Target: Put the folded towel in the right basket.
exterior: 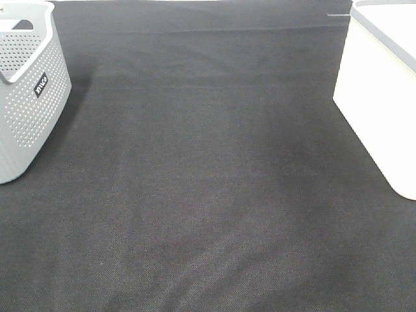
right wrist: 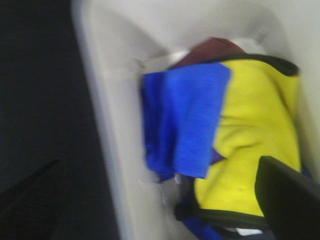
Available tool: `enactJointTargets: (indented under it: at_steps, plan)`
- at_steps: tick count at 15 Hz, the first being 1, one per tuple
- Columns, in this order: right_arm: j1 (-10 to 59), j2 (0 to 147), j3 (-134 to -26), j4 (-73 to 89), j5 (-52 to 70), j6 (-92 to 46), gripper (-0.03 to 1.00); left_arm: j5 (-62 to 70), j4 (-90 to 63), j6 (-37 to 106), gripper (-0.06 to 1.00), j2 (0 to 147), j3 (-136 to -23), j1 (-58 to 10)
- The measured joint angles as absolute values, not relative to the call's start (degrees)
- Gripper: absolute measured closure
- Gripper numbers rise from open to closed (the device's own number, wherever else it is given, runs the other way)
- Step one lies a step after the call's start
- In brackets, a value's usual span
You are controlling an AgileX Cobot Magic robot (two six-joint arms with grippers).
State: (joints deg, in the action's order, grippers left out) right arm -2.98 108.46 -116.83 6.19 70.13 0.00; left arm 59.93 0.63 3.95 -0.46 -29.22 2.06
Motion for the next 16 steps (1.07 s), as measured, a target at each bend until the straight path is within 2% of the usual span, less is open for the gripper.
enactJointTargets:
  at_steps: [3,6,9,10,11,12,16]
  plan:
    - [4.81,105.71,-116.71,5.1,70.13,1.89,0.0,59.93,0.63,3.95,-0.05,-0.46,-29.22,2.06]
    - [6.25,96.89,-108.06,4.01,69.73,3.5,0.0,59.93,0.63,3.95,-0.05,-0.46,-29.22,2.06]
    - [6.25,82.74,-90.18,-0.46,69.56,5.16,0.0,59.93,0.74,3.95,-0.05,-0.46,-29.22,2.06]
    - [6.25,82.74,-90.18,-0.46,69.56,5.16,0.0,59.93,0.74,3.95,-0.05,-0.46,-29.22,2.06]
    - [6.25,75.97,-83.31,-0.63,69.16,5.73,0.0,59.93,0.74,3.95,-0.05,-0.46,-29.22,2.06]
    - [6.25,65.83,-71.73,-0.34,66.63,6.07,0.0,59.93,0.74,3.95,-0.05,-0.46,-29.22,2.06]
    - [6.25,39.94,-49.27,0.0,62.28,5.67,0.0,59.93,0.8,3.95,-0.05,-0.46,-29.22,2.06]
